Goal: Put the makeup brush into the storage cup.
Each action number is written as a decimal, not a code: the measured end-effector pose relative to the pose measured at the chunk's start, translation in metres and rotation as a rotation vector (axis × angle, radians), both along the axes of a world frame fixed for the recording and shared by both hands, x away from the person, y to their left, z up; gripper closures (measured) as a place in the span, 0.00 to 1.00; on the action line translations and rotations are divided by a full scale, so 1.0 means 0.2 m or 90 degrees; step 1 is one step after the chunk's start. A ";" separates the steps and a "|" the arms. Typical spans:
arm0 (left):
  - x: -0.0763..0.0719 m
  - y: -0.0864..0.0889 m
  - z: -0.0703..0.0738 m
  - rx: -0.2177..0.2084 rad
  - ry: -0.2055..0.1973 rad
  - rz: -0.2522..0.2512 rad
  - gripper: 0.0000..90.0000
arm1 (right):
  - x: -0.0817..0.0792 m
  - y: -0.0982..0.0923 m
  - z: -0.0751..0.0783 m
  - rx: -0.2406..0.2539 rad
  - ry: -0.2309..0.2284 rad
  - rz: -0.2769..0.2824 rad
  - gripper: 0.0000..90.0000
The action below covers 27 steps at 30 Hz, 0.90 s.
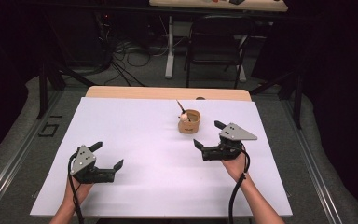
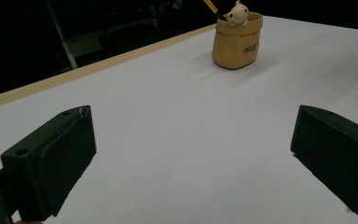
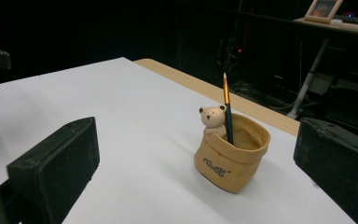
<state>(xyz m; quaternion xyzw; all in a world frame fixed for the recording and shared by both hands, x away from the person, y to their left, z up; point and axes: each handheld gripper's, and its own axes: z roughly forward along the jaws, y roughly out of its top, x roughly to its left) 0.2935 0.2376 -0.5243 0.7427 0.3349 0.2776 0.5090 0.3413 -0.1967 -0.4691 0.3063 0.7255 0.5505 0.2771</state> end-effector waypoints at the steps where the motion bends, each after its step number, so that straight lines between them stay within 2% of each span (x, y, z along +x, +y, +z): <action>1: -0.01 0.00 0.00 -0.001 0.001 0.000 0.00 | -0.01 -0.01 -0.01 0.004 -0.005 0.000 0.00; 8: -0.03 0.02 -0.01 -0.003 -0.005 -0.003 0.00 | -0.08 -0.05 -0.05 0.015 -0.011 -0.007 0.00; 10: -0.04 0.03 -0.01 -0.007 -0.006 -0.003 0.00 | -0.10 -0.07 -0.05 0.010 -0.009 -0.011 0.00; 15: -0.06 0.04 -0.01 -0.014 -0.009 -0.003 0.00 | -0.16 -0.09 -0.07 0.011 -0.028 -0.016 0.00; 20: -0.09 0.05 -0.02 -0.010 -0.011 0.000 0.00 | -0.23 -0.12 -0.10 0.011 -0.046 -0.038 0.00; 24: -0.11 0.05 -0.02 -0.015 -0.015 0.008 0.00 | -0.28 -0.15 -0.14 0.022 -0.042 -0.061 0.00; 27: -0.13 0.06 -0.03 -0.017 -0.024 0.018 0.00 | -0.32 -0.17 -0.17 0.017 -0.032 -0.073 0.00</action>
